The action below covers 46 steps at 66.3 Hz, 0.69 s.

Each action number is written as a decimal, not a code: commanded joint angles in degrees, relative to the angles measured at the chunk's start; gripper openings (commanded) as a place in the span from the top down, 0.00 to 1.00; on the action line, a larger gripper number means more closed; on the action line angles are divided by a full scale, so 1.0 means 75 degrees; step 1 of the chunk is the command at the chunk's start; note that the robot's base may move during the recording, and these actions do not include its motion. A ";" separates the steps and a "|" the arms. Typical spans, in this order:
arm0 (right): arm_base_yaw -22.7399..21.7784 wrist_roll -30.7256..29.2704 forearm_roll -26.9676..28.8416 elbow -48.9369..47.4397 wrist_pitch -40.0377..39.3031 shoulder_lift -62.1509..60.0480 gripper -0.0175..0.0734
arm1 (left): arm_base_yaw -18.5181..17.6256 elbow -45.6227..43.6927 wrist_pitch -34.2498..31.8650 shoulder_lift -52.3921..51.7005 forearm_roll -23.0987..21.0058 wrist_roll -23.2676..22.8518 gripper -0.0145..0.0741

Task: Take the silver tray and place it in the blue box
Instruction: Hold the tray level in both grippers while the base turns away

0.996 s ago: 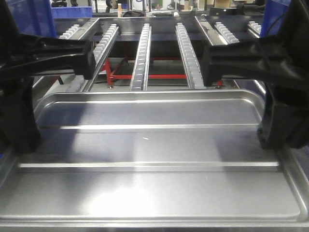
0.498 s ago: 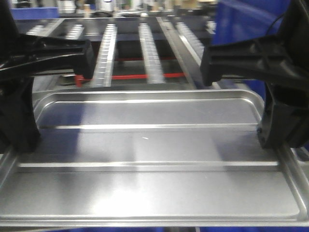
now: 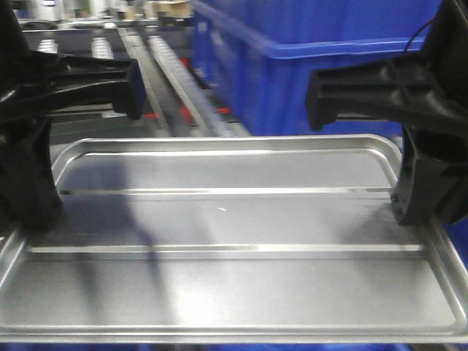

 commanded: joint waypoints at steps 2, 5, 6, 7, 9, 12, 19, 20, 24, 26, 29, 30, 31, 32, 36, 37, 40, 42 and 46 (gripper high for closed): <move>0.0027 -0.0006 -0.0344 -0.0185 -0.0068 -0.0215 0.74 | -0.0068 -0.0186 -0.0096 -0.0219 0.0183 -0.0094 0.95; 0.0027 -0.0006 -0.0344 -0.0185 -0.0051 -0.0215 0.74 | -0.0068 -0.0186 -0.0096 -0.0219 0.0170 -0.0094 0.95; 0.0027 -0.0006 -0.0344 -0.0185 -0.0051 -0.0215 0.74 | -0.0068 -0.0186 -0.0096 -0.0219 0.0170 -0.0094 0.95; 0.0027 -0.0006 -0.0344 -0.0185 -0.0051 -0.0215 0.74 | -0.0068 -0.0186 -0.0096 -0.0219 0.0170 -0.0094 0.95; 0.0027 -0.0006 -0.0344 -0.0185 -0.0051 -0.0215 0.74 | -0.0068 -0.0186 -0.0096 -0.0219 0.0170 -0.0094 0.95; 0.0027 -0.0006 -0.0344 -0.0185 -0.0043 -0.0215 0.74 | -0.0068 -0.0186 -0.0096 -0.0219 0.0170 -0.0094 0.95; 0.0027 -0.0006 -0.0344 -0.0185 0.0086 -0.0215 0.74 | -0.0068 -0.0186 -0.0096 -0.0219 0.0170 -0.0094 0.95; 0.0027 -0.0006 -0.0344 -0.0185 0.0101 -0.0215 0.74 | -0.0068 -0.0186 -0.0096 -0.0219 0.0170 -0.0094 0.95; 0.0027 -0.0006 -0.0344 -0.0185 0.0138 -0.0215 0.74 | -0.0068 -0.0186 -0.0096 -0.0219 0.0170 -0.0094 0.95; 0.0027 -0.0006 -0.0344 -0.0185 0.0161 -0.0215 0.74 | -0.0068 -0.0186 -0.0096 -0.0219 0.0170 -0.0094 0.95; 0.0027 -0.0006 -0.0344 -0.0185 0.0197 -0.0215 0.74 | -0.0068 -0.0186 -0.0096 -0.0219 0.0170 -0.0094 0.95; 0.0027 -0.0006 -0.0344 -0.0185 0.0216 -0.0215 0.74 | -0.0068 -0.0186 -0.0096 -0.0219 0.0165 -0.0094 0.95; 0.0027 -0.0006 -0.0344 -0.0185 0.0232 -0.0215 0.74 | -0.0068 -0.0186 -0.0096 -0.0219 0.0165 -0.0094 0.95; 0.0027 -0.0006 -0.0344 -0.0185 0.0241 -0.0215 0.74 | -0.0068 -0.0186 -0.0096 -0.0219 0.0165 -0.0094 0.95; 0.0027 -0.0006 -0.0344 -0.0185 0.0266 -0.0215 0.74 | -0.0068 -0.0186 -0.0096 -0.0219 0.0165 -0.0094 0.95; 0.0027 -0.0006 -0.0344 -0.0185 0.0266 -0.0215 0.74 | -0.0068 -0.0186 -0.0096 -0.0219 0.0150 -0.0094 0.95; 0.0027 -0.0006 -0.0344 -0.0185 0.0287 -0.0215 0.74 | -0.0068 -0.0186 -0.0096 -0.0219 0.0133 -0.0094 0.95; 0.0027 -0.0006 -0.0344 -0.0185 0.0306 -0.0215 0.74 | -0.0068 -0.0186 -0.0096 -0.0219 0.0133 -0.0094 0.95; 0.0027 -0.0006 -0.0344 -0.0185 0.0327 -0.0215 0.74 | -0.0068 -0.0186 -0.0096 -0.0219 0.0133 -0.0094 0.95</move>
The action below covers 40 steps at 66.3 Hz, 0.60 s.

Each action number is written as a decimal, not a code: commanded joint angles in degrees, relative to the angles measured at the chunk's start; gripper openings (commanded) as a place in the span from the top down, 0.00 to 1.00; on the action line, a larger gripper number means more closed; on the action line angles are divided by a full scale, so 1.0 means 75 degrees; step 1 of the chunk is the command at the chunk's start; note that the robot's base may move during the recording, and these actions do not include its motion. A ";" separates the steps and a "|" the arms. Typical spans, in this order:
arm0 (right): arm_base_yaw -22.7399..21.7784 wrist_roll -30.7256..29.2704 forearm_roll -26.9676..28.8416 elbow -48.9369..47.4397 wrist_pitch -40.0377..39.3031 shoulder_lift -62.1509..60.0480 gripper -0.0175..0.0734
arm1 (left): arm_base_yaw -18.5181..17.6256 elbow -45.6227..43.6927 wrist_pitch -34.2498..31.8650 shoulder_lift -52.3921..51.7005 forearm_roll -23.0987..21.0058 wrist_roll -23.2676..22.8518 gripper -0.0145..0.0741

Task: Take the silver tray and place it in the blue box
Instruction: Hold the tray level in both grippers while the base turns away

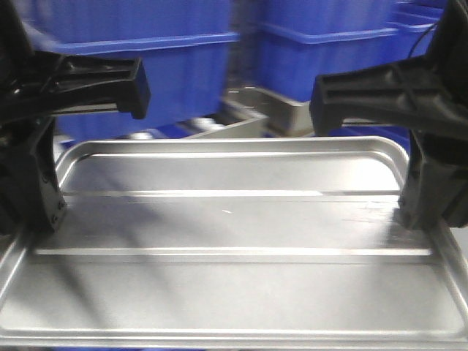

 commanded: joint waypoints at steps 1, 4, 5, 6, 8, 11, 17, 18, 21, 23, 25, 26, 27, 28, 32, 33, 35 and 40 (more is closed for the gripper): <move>0.0027 -0.0006 -0.0344 -0.0185 0.0137 -0.0215 0.74 | -0.0052 -0.0186 -0.0038 -0.0219 0.0172 -0.0094 0.95; 0.0027 -0.0006 -0.0344 -0.0185 0.0171 -0.0215 0.74 | -0.0052 -0.0186 -0.0038 -0.0219 0.0172 -0.0094 0.95; 0.0027 -0.0006 -0.0344 -0.0185 0.0204 -0.0215 0.74 | -0.0052 -0.0186 -0.0038 -0.0219 0.0172 -0.0094 0.95; 0.0027 -0.0006 -0.0344 -0.0185 0.0229 -0.0215 0.74 | -0.0052 -0.0186 -0.0038 -0.0219 0.0172 -0.0094 0.95; 0.0027 -0.0006 -0.0344 -0.0185 0.0286 -0.0215 0.74 | -0.0052 -0.0186 -0.0038 -0.0219 0.0172 -0.0094 0.95; 0.0027 -0.0006 -0.0344 -0.0185 0.0338 -0.0215 0.74 | -0.0052 -0.0186 -0.0038 -0.0219 0.0172 -0.0094 0.95; 0.0027 -0.0006 -0.0344 -0.0185 0.0434 -0.0215 0.74 | -0.0052 -0.0186 -0.0038 -0.0219 0.0172 -0.0094 0.95; 0.0027 -0.0006 -0.0344 -0.0185 0.0446 -0.0215 0.74 | -0.0052 -0.0186 -0.0038 -0.0219 0.0172 -0.0094 0.95; 0.0027 -0.0006 -0.0344 -0.0185 0.0501 -0.0215 0.74 | -0.0052 -0.0186 -0.0038 -0.0219 0.0172 -0.0094 0.95; 0.0027 -0.0006 -0.0344 -0.0185 0.0530 -0.0215 0.74 | -0.0052 -0.0186 -0.0038 -0.0219 0.0172 -0.0094 0.95; 0.0027 -0.0006 -0.0344 -0.0185 0.0583 -0.0215 0.74 | -0.0052 -0.0186 -0.0038 -0.0219 0.0172 -0.0094 0.95; 0.0027 -0.0006 -0.0344 -0.0185 0.0620 -0.0215 0.74 | -0.0052 -0.0186 -0.0038 -0.0219 0.0172 -0.0094 0.95; 0.0027 -0.0006 -0.0344 -0.0185 0.0641 -0.0215 0.74 | -0.0052 -0.0186 -0.0038 -0.0219 0.0172 -0.0094 0.95; 0.0027 -0.0006 -0.0344 -0.0185 0.0657 -0.0215 0.74 | -0.0052 -0.0186 -0.0038 -0.0219 0.0172 -0.0094 0.95; 0.0027 -0.0006 -0.0344 -0.0185 0.0754 -0.0215 0.74 | -0.0052 -0.0186 -0.0038 -0.0219 0.0172 -0.0094 0.95; 0.0027 -0.0006 -0.0344 -0.0185 0.0777 -0.0215 0.74 | -0.0052 -0.0186 -0.0038 -0.0219 0.0172 -0.0094 0.95; 0.0027 -0.0006 -0.0344 -0.0185 0.0813 -0.0215 0.74 | -0.0052 -0.0186 -0.0038 -0.0219 0.0172 -0.0094 0.95; 0.0027 -0.0006 -0.0344 -0.0185 0.0920 -0.0215 0.74 | -0.0052 -0.0186 -0.0038 -0.0219 0.0172 -0.0094 0.95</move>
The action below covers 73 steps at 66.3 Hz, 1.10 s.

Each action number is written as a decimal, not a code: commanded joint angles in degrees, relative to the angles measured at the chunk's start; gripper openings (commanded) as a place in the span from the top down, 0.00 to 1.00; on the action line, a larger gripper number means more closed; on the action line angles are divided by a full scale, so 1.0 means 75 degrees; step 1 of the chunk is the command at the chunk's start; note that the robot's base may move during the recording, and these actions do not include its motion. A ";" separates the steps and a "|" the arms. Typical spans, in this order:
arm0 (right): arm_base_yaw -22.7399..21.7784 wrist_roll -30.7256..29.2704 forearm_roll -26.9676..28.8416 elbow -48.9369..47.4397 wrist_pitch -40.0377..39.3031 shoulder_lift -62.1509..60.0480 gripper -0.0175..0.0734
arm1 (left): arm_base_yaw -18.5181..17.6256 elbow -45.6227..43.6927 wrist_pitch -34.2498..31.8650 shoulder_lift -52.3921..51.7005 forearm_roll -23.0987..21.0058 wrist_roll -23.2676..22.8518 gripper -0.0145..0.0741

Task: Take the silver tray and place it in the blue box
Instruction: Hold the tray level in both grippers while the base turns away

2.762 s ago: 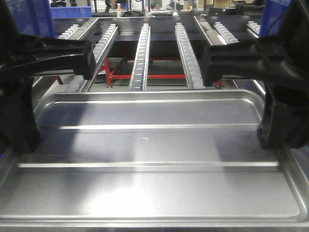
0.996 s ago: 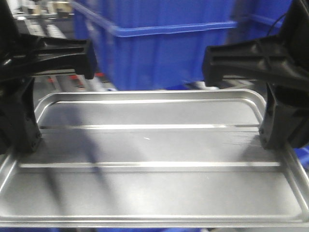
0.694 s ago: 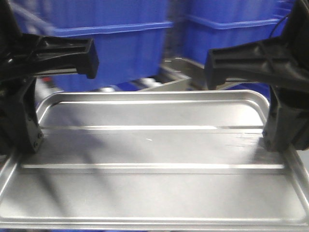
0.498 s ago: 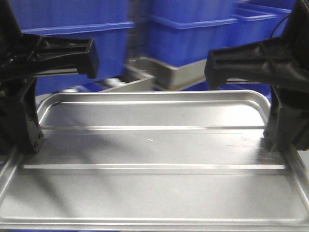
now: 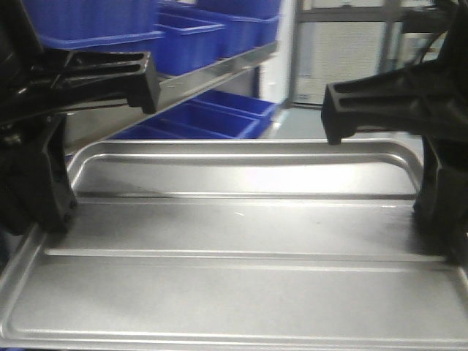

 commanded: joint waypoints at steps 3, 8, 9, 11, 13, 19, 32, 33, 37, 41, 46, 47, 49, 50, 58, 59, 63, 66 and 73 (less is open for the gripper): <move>-0.0019 -0.0017 -0.0358 -0.0185 0.0584 -0.0215 0.74 | -0.0040 -0.0186 0.0113 -0.0219 0.0270 -0.0094 0.95; -0.0019 -0.0017 -0.0358 -0.0185 0.0623 -0.0215 0.74 | -0.0040 -0.0186 0.0113 -0.0219 0.0270 -0.0094 0.95; -0.0019 -0.0017 -0.0358 -0.0185 0.0631 -0.0215 0.74 | -0.0040 -0.0186 0.0113 -0.0219 0.0270 -0.0094 0.95; -0.0019 -0.0017 -0.0358 -0.0185 0.0647 -0.0215 0.74 | -0.0040 -0.0186 0.0113 -0.0219 0.0270 -0.0094 0.95; -0.0019 -0.0017 -0.0358 -0.0185 0.0655 -0.0215 0.74 | -0.0040 -0.0186 0.0113 -0.0219 0.0270 -0.0094 0.95; -0.0019 -0.0017 -0.0358 -0.0185 0.0662 -0.0215 0.74 | -0.0040 -0.0186 0.0113 -0.0219 0.0270 -0.0094 0.95; -0.0019 -0.0017 -0.0358 -0.0185 0.0662 -0.0215 0.74 | -0.0040 -0.0186 0.0113 -0.0219 0.0270 -0.0094 0.95; -0.0019 -0.0017 -0.0358 -0.0185 0.0662 -0.0215 0.74 | -0.0040 -0.0186 0.0113 -0.0219 0.0270 -0.0094 0.95; -0.0019 -0.0017 -0.0358 -0.0185 0.0662 -0.0215 0.74 | -0.0040 -0.0186 0.0113 -0.0219 0.0270 -0.0094 0.95; -0.0019 -0.0017 -0.0358 -0.0185 0.0662 -0.0215 0.74 | -0.0040 -0.0186 0.0113 -0.0219 0.0270 -0.0094 0.95; -0.0019 -0.0017 -0.0358 -0.0185 0.0662 -0.0215 0.74 | -0.0040 -0.0186 0.0113 -0.0219 0.0270 -0.0094 0.95; -0.0019 -0.0017 -0.0358 -0.0185 0.0662 -0.0215 0.74 | -0.0040 -0.0186 0.0113 -0.0219 0.0270 -0.0094 0.95; -0.0019 -0.0017 -0.0358 -0.0185 0.0662 -0.0215 0.74 | -0.0040 -0.0186 0.0113 -0.0219 0.0270 -0.0094 0.95; -0.0019 -0.0017 -0.0358 -0.0185 0.0662 -0.0215 0.74 | -0.0040 -0.0186 0.0113 -0.0219 0.0270 -0.0094 0.95; -0.0019 -0.0017 -0.0358 -0.0185 0.0662 -0.0215 0.74 | -0.0040 -0.0186 0.0113 -0.0219 0.0270 -0.0094 0.95; -0.0019 -0.0017 -0.0358 -0.0185 0.0662 -0.0215 0.74 | -0.0040 -0.0186 0.0113 -0.0219 0.0270 -0.0094 0.95; -0.0019 -0.0017 -0.0358 -0.0185 0.0662 -0.0215 0.74 | -0.0040 -0.0186 0.0113 -0.0219 0.0270 -0.0094 0.95; -0.0019 -0.0017 -0.0358 -0.0185 0.0662 -0.0215 0.74 | -0.0040 -0.0186 0.0113 -0.0219 0.0270 -0.0094 0.95; -0.0019 -0.0017 -0.0358 -0.0185 0.0662 -0.0215 0.74 | -0.0040 -0.0186 0.0113 -0.0219 0.0270 -0.0094 0.95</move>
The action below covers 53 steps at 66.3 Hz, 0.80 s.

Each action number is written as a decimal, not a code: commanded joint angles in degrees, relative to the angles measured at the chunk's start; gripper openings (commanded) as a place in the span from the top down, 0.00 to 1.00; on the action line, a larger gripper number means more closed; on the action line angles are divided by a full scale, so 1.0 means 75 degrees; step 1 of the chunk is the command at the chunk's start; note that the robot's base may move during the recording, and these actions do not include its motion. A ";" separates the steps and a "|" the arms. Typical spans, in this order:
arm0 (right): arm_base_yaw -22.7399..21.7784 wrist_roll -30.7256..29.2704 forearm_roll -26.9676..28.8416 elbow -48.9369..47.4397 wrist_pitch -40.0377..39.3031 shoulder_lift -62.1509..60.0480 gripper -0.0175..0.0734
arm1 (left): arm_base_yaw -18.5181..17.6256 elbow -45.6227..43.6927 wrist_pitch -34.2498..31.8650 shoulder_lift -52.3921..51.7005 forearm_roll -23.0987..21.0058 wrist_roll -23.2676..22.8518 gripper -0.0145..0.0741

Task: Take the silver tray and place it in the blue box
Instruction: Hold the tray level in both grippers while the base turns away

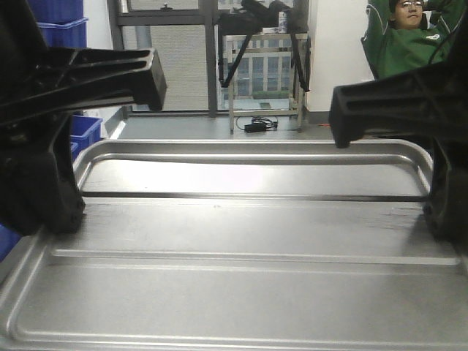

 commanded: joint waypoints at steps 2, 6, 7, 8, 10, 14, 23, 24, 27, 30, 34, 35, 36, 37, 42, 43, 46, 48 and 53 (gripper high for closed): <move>-0.0019 -0.0035 -0.0385 -0.0185 0.0473 -0.0202 0.74 | -0.0008 -0.0186 0.0207 -0.0219 0.0327 -0.0107 0.95; -0.0019 -0.0035 -0.0385 -0.0185 0.0473 -0.0202 0.74 | -0.0008 -0.0186 0.0207 -0.0219 0.0327 -0.0107 0.95; -0.0019 -0.0035 -0.0385 -0.0185 0.0473 -0.0202 0.74 | -0.0008 -0.0186 0.0207 -0.0219 0.0327 -0.0107 0.95; -0.0019 -0.0035 -0.0385 -0.0185 0.0473 -0.0202 0.74 | -0.0008 -0.0186 0.0207 -0.0219 0.0327 -0.0107 0.95; -0.0019 -0.0035 -0.0385 -0.0185 0.0473 -0.0202 0.74 | -0.0008 -0.0186 0.0207 -0.0219 0.0327 -0.0107 0.95; -0.0019 -0.0035 -0.0385 -0.0185 0.0473 -0.0202 0.74 | -0.0008 -0.0186 0.0207 -0.0219 0.0327 -0.0107 0.95; -0.0019 -0.0035 -0.0385 -0.0185 0.0473 -0.0202 0.74 | -0.0008 -0.0186 0.0207 -0.0219 0.0327 -0.0107 0.95; -0.0019 -0.0035 -0.0385 -0.0185 0.0473 -0.0202 0.74 | -0.0008 -0.0186 0.0207 -0.0219 0.0327 -0.0107 0.95; -0.0019 -0.0035 -0.0385 -0.0185 0.0473 -0.0202 0.74 | -0.0008 -0.0186 0.0207 -0.0219 0.0327 -0.0107 0.95; -0.0019 -0.0035 -0.0393 -0.0185 0.0472 -0.0202 0.74 | -0.0008 -0.0186 0.0207 -0.0219 0.0327 -0.0107 0.95; -0.0019 -0.0035 -0.0392 -0.0185 0.0492 -0.0202 0.74 | -0.0008 -0.0186 0.0207 -0.0219 0.0327 -0.0107 0.95; -0.0019 -0.0035 -0.0392 -0.0185 0.0502 -0.0202 0.74 | -0.0008 -0.0186 0.0207 -0.0219 0.0327 -0.0107 0.95; -0.0019 -0.0035 -0.0392 -0.0185 0.0502 -0.0202 0.74 | -0.0008 -0.0186 0.0207 -0.0219 0.0327 -0.0107 0.95; -0.0019 -0.0035 -0.0384 -0.0185 0.0503 -0.0202 0.74 | -0.0008 -0.0186 0.0207 -0.0219 0.0327 -0.0107 0.95; -0.0019 -0.0035 -0.0384 -0.0185 0.0503 -0.0202 0.74 | -0.0008 -0.0186 0.0207 -0.0219 0.0327 -0.0107 0.95; -0.0019 -0.0035 -0.0384 -0.0185 0.0503 -0.0202 0.74 | -0.0008 -0.0186 0.0207 -0.0219 0.0327 -0.0107 0.95; -0.0019 -0.0035 -0.0396 -0.0185 0.0509 -0.0202 0.74 | -0.0008 -0.0186 0.0207 -0.0219 0.0327 -0.0107 0.95; -0.0019 -0.0035 -0.0396 -0.0185 0.0521 -0.0202 0.74 | -0.0008 -0.0186 0.0207 -0.0219 0.0327 -0.0107 0.95; -0.0019 -0.0035 -0.0396 -0.0185 0.0521 -0.0202 0.74 | -0.0008 -0.0186 0.0207 -0.0219 0.0327 -0.0107 0.95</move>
